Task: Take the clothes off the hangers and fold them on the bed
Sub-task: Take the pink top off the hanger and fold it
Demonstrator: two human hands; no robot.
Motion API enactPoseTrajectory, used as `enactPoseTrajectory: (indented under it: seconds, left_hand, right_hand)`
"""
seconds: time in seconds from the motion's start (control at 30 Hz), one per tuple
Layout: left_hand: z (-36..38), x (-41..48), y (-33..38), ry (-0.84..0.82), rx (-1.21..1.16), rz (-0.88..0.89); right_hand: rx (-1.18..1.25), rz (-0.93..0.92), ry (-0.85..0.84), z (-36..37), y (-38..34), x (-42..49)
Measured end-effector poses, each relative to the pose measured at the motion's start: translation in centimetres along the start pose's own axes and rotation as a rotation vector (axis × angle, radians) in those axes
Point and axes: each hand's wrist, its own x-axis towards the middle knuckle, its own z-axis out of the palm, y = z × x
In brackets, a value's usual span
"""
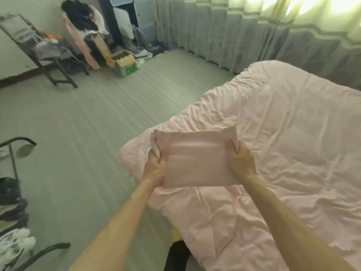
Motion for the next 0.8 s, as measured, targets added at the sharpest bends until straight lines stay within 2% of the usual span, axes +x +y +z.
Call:
enactPoseTrajectory:
  seconds: [0.13,0.37,0.47,0.7,0.8]
  left_hand:
    - [-10.9,-9.6,-3.1,0.274,-0.055,-0.014]
    - [-27.4,-25.1,-12.5,0.588,-0.041,-0.167]
    - [-33.2,-31.5,-16.4,0.657,-0.061,-0.273]
    - [-47.1,-42.2,-28.5,0.819,-0.205,-0.488]
    - [-53.1,-45.0,-34.6,0.76,-0.186,-0.59]
  right_hand:
    - [-0.061,-0.212,-0.146,3.8,-7.1,-8.9]
    - [-0.15,-0.401,-0.492,15.1,-14.9,-25.5]
    - [-0.21,-0.44,-0.642,20.1,-16.9,-33.1]
    - [-0.378,-0.55,-0.856,34.4,-20.5,-50.1]
    - [-0.427,-0.486,-0.925,41.0,-20.0,-56.4]
